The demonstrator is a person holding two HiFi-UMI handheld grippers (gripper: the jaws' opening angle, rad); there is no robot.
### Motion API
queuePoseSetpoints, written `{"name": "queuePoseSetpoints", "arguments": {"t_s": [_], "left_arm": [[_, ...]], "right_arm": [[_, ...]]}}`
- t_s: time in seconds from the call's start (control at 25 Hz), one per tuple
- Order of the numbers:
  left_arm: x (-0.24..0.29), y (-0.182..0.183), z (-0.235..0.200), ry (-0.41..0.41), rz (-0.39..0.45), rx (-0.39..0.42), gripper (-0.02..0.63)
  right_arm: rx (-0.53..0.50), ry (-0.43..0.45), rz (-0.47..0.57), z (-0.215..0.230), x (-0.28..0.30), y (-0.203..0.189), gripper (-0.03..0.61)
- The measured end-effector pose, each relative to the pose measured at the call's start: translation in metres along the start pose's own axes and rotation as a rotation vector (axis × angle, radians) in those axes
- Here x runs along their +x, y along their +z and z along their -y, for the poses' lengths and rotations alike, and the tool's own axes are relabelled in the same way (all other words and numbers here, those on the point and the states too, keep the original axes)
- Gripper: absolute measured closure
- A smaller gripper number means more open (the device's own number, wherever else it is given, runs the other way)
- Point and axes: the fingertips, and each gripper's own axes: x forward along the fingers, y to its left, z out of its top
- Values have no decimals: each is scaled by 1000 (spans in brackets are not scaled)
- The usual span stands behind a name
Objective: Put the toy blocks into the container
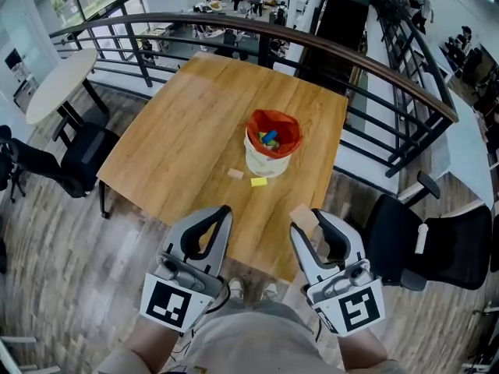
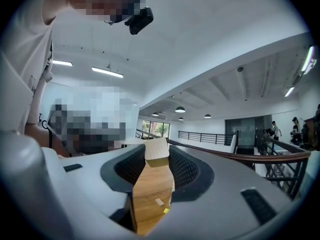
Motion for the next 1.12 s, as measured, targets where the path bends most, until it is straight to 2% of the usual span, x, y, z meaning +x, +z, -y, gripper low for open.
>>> {"name": "queuePoseSetpoints", "arguments": {"t_s": [0.28,0.48,0.6,0.84,1.12], "left_arm": [[-3,-5,4,2,-7,-12,603],[4,2,-1,1,13,10,603],[14,8,-6,-5,20,5,603],[43,34,-30,-6,101,37,603],[86,40,-65,30,103,90,603]], "right_arm": [[11,21,-3,-10,0,-5,425],[11,24,12,-5,7,2,425],[3,16,28,3,19,12,425],[8,14,68,28,54,39,425],[-35,-14,69,65,96,46,425]]}}
